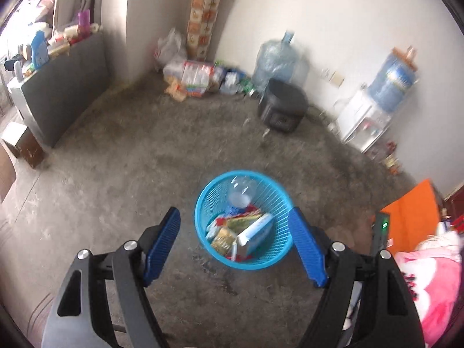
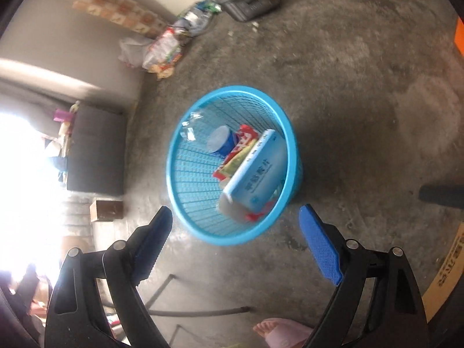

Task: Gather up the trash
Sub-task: 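Carry the gold packet and box over the blue wastebasket and open both grippers, then move both grippers back to the purple snack bag on the table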

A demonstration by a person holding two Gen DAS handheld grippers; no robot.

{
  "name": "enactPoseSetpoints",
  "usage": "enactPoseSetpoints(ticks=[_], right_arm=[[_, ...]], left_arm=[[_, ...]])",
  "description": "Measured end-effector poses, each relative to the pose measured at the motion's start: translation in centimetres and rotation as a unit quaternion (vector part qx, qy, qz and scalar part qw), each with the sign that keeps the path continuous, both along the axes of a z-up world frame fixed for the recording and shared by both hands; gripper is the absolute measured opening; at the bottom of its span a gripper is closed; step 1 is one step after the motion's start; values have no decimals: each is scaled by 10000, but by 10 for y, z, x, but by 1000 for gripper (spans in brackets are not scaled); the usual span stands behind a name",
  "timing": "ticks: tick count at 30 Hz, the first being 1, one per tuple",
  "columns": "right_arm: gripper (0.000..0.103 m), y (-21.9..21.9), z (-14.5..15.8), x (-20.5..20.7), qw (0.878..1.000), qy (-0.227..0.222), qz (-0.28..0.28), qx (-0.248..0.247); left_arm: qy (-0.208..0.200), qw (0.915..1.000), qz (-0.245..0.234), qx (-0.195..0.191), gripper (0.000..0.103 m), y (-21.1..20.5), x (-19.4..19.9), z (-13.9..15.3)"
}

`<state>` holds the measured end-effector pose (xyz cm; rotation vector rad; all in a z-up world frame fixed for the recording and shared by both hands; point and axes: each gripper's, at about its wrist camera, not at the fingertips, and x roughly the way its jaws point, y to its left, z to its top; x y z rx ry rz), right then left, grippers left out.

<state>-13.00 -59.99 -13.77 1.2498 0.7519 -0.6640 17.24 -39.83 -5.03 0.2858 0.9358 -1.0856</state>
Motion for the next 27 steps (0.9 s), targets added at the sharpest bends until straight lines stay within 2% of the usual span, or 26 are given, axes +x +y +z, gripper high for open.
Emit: enactPoseSetpoints(ticks=[3, 6, 9, 12, 15, 17, 21, 24, 27], right_arm=[[85, 18, 33, 5, 9981, -108, 294, -528], [85, 29, 61, 16, 9931, -385, 717, -841], [85, 44, 97, 33, 9826, -722, 1246, -1169], [85, 62, 129, 46, 9684, -1111, 1734, -1404], [85, 84, 157, 62, 9514, -1420, 2236, -1574], [85, 98, 170, 77, 9410, -1544, 2532, -1630], [85, 129, 188, 120, 9185, -1870, 3160, -1467], [85, 156, 198, 158, 9018, -1987, 3583, -1372], [85, 181, 204, 201, 8880, -2008, 3935, -1278]], left_arm=[[-38, 9994, -89, -341, 76, 26, -13, 30], [-141, 9975, -118, -684, 76, 59, -30, 65], [-165, 9948, -81, -1005, 76, 97, -42, 95], [-374, 9920, 95, -1205, 76, 145, -48, 118], [-587, 9891, 546, -1232, 76, 197, -46, 130], [-840, 9841, 1055, -1159, 76, 240, -40, 136], [-1098, 9678, 2044, -977, 76, 319, -26, 135], [-1076, 9537, 2685, -821, 76, 373, -10, 125], [-853, 9425, 3124, -826, 76, 410, 9, 114]])
